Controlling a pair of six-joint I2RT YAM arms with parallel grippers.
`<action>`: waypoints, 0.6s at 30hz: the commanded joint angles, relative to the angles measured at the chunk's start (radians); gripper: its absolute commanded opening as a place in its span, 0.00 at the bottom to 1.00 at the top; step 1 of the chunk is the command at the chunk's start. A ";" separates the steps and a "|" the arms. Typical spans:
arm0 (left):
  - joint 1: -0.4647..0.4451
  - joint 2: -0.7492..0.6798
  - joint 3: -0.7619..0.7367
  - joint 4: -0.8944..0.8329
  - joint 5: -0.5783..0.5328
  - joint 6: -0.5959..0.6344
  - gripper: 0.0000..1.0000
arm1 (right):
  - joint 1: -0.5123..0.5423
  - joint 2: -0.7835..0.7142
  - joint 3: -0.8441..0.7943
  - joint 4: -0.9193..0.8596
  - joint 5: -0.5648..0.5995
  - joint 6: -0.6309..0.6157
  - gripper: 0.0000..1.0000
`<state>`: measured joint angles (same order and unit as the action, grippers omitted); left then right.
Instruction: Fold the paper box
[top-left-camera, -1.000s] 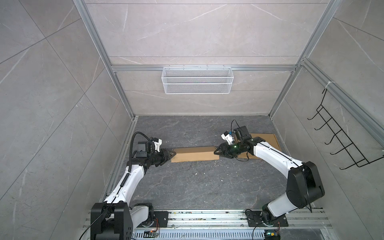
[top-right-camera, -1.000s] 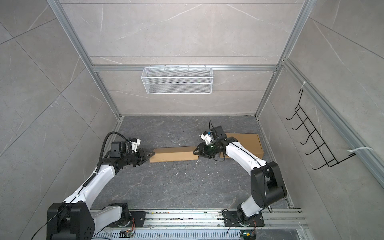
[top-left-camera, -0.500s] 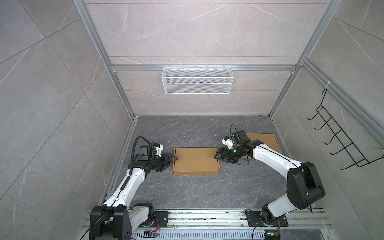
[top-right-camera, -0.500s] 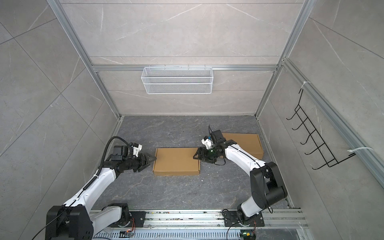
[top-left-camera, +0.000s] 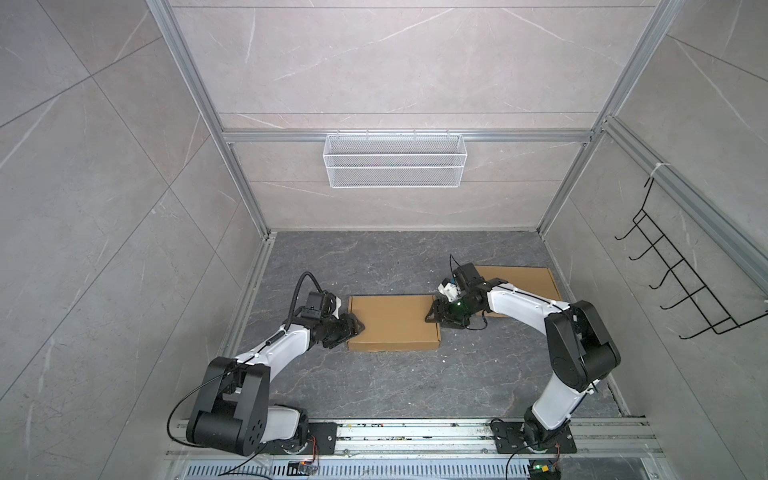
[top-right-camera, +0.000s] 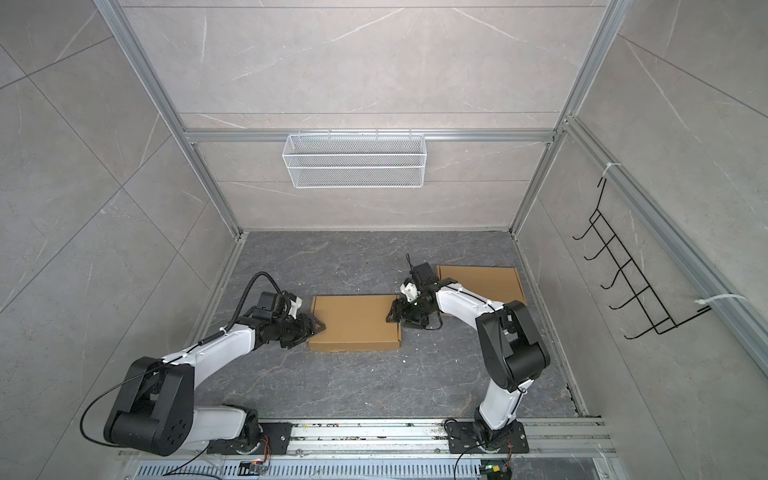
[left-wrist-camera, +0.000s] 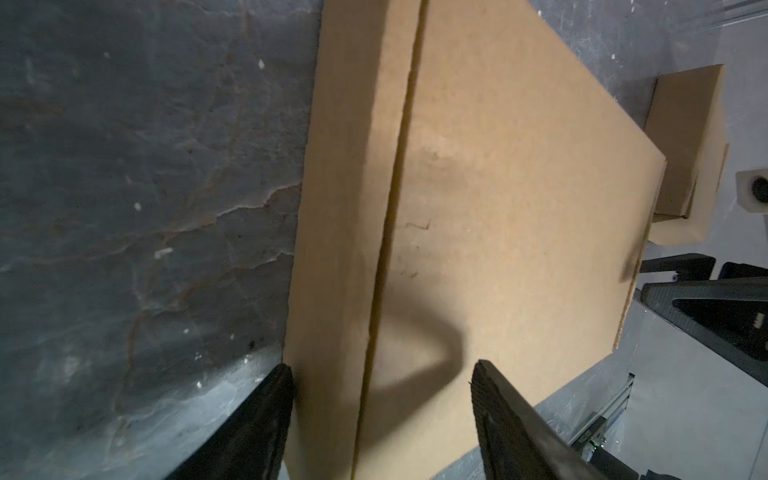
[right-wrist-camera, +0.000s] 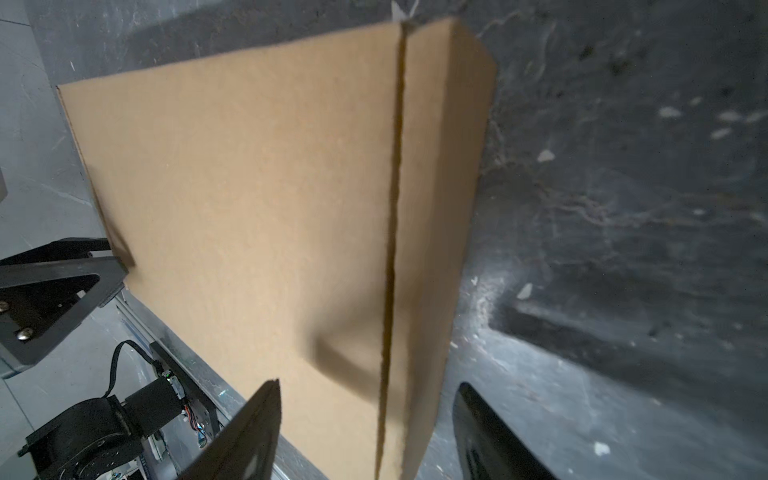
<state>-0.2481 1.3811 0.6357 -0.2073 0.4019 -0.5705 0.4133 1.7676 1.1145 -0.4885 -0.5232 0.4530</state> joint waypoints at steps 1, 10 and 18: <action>-0.008 0.048 0.069 0.084 -0.010 -0.016 0.70 | 0.004 0.044 0.068 0.032 -0.009 0.016 0.66; -0.009 0.266 0.264 0.135 0.040 -0.003 0.69 | -0.011 0.178 0.257 0.026 0.000 0.021 0.65; -0.010 0.390 0.372 0.184 0.068 -0.015 0.68 | -0.045 0.287 0.399 -0.022 0.009 -0.001 0.65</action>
<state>-0.2356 1.7466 0.9699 -0.0914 0.3706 -0.5766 0.3515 2.0178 1.4712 -0.4965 -0.4473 0.4595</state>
